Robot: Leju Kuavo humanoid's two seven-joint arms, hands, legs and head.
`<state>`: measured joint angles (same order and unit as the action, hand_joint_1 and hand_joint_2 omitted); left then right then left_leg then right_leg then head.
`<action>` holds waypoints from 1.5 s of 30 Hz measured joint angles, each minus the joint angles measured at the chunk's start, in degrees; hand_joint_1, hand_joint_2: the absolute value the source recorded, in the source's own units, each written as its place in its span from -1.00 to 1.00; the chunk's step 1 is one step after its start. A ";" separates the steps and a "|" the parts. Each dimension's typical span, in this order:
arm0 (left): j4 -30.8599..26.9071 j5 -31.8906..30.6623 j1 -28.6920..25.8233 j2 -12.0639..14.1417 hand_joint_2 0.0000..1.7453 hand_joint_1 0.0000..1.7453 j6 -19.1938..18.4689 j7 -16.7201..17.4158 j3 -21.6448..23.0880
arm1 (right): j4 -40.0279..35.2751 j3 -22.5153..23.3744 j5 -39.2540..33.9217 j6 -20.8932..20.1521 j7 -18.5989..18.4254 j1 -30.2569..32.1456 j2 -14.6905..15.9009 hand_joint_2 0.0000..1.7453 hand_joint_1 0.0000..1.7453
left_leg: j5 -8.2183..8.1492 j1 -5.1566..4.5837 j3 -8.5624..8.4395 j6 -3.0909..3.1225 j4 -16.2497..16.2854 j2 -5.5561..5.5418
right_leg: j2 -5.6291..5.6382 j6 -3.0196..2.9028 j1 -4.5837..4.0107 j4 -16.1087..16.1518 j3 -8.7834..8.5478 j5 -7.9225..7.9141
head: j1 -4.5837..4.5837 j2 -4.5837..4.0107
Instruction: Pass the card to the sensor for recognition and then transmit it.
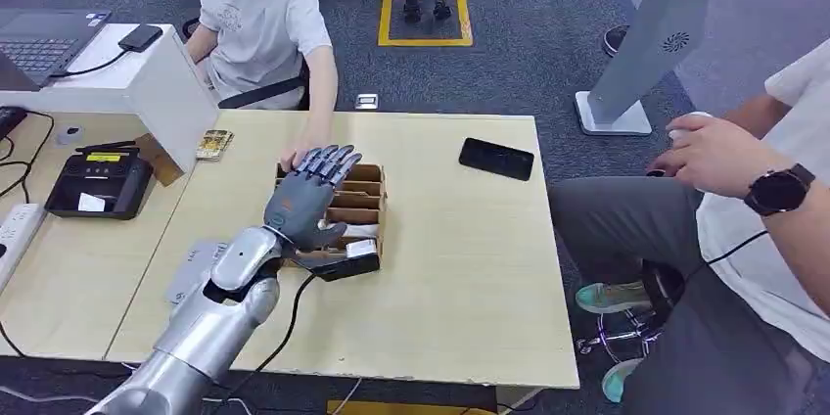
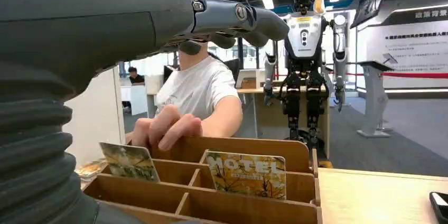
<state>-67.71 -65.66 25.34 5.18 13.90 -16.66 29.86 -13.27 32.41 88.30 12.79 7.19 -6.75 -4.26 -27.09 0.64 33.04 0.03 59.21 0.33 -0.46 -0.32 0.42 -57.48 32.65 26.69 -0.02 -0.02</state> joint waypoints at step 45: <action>0.31 18.21 5.02 18.88 1.00 -1.00 -17.92 -3.82 7.28 | 0.00 -1.60 0.00 -0.77 0.18 -0.39 0.00 -1.00 -1.00 | 0.05 0.04 0.11 -0.08 -0.01 0.30 | 0.27 -0.14 -0.05 -0.04 0.22 -0.10 | 0.09 0.00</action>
<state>-67.41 -47.45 30.36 24.06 -4.02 -20.48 37.14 -13.27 30.82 88.30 12.02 7.37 -7.14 -4.26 -27.04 0.68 33.15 -0.05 59.19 0.62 -0.19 -0.46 0.37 -57.52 32.87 26.59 0.06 -0.02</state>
